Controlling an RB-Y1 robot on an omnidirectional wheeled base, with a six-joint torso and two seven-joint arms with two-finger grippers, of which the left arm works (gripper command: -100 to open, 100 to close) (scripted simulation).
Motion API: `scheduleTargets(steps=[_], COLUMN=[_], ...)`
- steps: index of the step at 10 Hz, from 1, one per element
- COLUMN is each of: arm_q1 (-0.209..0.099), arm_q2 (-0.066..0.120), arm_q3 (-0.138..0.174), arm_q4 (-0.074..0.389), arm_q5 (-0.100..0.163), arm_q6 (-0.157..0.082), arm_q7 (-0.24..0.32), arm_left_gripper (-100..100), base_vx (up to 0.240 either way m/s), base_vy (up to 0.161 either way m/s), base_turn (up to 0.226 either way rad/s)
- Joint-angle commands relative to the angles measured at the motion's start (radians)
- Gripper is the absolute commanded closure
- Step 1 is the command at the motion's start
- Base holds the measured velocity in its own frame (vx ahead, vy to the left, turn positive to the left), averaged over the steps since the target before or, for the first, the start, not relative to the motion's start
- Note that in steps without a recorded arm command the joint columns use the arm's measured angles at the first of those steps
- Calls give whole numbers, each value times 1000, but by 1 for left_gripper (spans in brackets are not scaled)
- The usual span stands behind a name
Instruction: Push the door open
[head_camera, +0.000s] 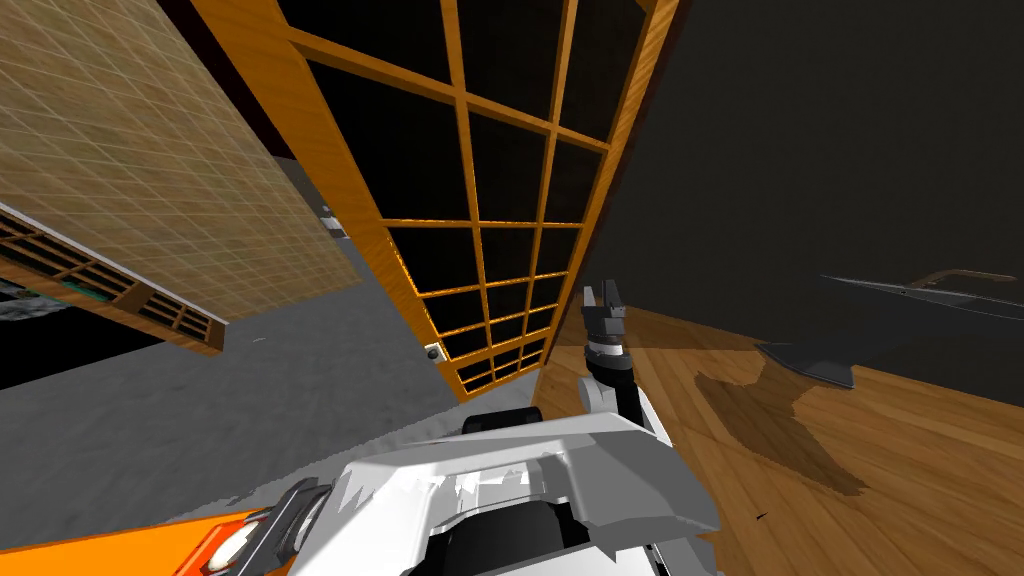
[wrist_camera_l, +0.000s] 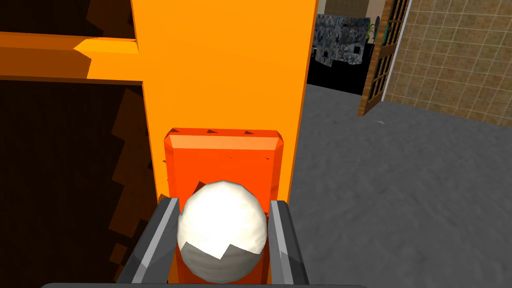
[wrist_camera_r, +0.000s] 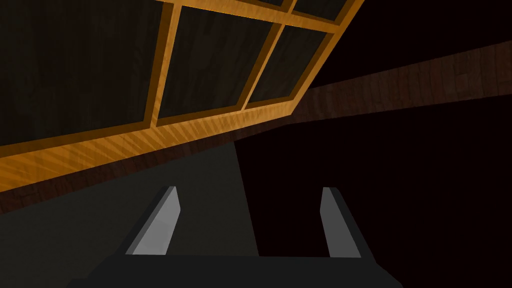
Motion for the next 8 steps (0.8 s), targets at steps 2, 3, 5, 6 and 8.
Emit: scheduleTargets(steps=[2, 3, 5, 6, 8], arm_q1=[-26, -34, -30, -29, -27], arm_q2=[-14, -21, -11, -8, -4], arm_q3=[43, 57, 65, 73, 94], arm_q4=[13, 18, 26, 27, 28], arm_q5=[42, 57, 77, 93, 129], arm_q6=[-48, -62, -74, -84, -110], arm_q7=[-27, -36, -28, -29, -32], arm_left_gripper=[100, 100, 100, 100, 100], base_vx=[-18, -17, -13, 1, -24], base_vy=[185, 185, 109, 204, 232], base_turn=[-144, -144, -35, -93, -60])
